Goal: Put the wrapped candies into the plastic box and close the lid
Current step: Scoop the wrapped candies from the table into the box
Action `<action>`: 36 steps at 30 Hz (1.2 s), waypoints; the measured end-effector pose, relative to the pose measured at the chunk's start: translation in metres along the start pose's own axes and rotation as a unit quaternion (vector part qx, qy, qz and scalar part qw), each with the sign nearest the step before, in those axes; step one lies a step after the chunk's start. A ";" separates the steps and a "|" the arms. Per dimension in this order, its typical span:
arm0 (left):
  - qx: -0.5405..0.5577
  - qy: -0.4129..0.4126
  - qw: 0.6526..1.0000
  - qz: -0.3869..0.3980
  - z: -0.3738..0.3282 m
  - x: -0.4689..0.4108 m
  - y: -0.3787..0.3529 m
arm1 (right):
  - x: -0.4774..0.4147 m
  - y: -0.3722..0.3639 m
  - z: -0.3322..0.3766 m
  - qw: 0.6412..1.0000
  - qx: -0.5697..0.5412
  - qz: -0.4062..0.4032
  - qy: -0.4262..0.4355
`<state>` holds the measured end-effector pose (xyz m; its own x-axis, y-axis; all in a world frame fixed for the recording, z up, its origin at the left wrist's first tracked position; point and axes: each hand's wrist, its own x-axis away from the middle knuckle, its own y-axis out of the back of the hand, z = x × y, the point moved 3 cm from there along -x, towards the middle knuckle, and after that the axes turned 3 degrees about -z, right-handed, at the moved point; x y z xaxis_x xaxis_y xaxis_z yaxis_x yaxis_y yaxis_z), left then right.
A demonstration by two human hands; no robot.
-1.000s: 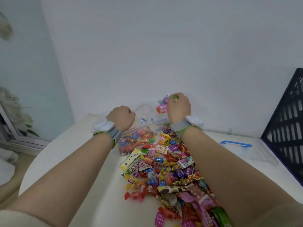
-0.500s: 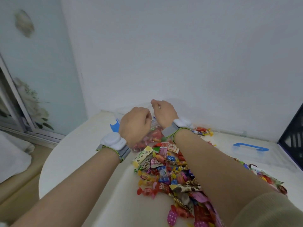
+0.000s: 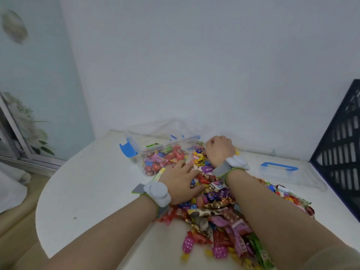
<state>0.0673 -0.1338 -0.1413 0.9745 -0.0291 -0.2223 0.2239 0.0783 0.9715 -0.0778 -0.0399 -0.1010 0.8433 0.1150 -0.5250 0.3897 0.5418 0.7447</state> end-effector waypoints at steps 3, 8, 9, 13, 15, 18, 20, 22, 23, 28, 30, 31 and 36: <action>0.039 0.045 0.998 0.010 0.004 -0.006 -0.006 | 0.009 -0.009 -0.026 0.995 0.067 0.070 -0.020; 0.076 0.098 0.992 0.037 0.006 -0.013 -0.012 | 0.020 -0.021 -0.057 0.969 0.116 0.219 -0.016; 0.076 0.100 0.991 0.038 0.006 -0.013 -0.013 | 0.020 -0.020 -0.057 0.968 0.130 0.216 -0.003; 0.095 0.112 0.989 0.024 0.010 -0.017 -0.014 | 0.023 -0.014 -0.049 0.969 0.116 0.214 0.038; 0.083 0.112 0.990 0.007 0.009 -0.019 -0.013 | 0.024 -0.009 -0.045 0.969 0.109 0.213 0.061; 0.079 0.114 0.990 -0.028 0.007 -0.020 -0.010 | 0.025 -0.002 -0.041 0.967 0.102 0.222 0.079; 0.087 0.105 0.990 -0.045 0.006 -0.020 -0.007 | 0.023 0.001 -0.041 0.967 0.107 0.219 0.070; 0.092 0.097 0.989 -0.070 0.007 -0.022 -0.002 | 0.019 0.002 -0.041 0.972 0.103 0.204 0.061; 0.089 0.096 0.988 -0.087 0.008 -0.023 0.001 | 0.017 0.002 -0.041 0.974 0.098 0.196 0.058; 0.073 0.076 0.985 -0.136 0.006 -0.028 0.013 | 0.009 0.006 -0.043 0.989 0.057 0.131 0.024; 0.097 0.083 0.976 -0.177 0.007 -0.030 0.023 | 0.004 0.013 -0.039 0.995 0.038 0.096 0.012; 0.122 0.092 0.968 -0.200 0.008 -0.031 0.030 | 0.001 0.017 -0.035 0.997 0.021 0.079 0.003; 0.323 0.174 0.875 -0.316 0.017 -0.041 0.078 | -0.025 0.048 0.000 0.989 -0.132 -0.028 -0.063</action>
<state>0.0445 -0.1437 -0.0549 0.6279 0.4507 -0.6345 0.7758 -0.4275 0.4641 -0.0799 -0.0171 -0.0522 0.8693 -0.0163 -0.4940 0.3404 0.7444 0.5744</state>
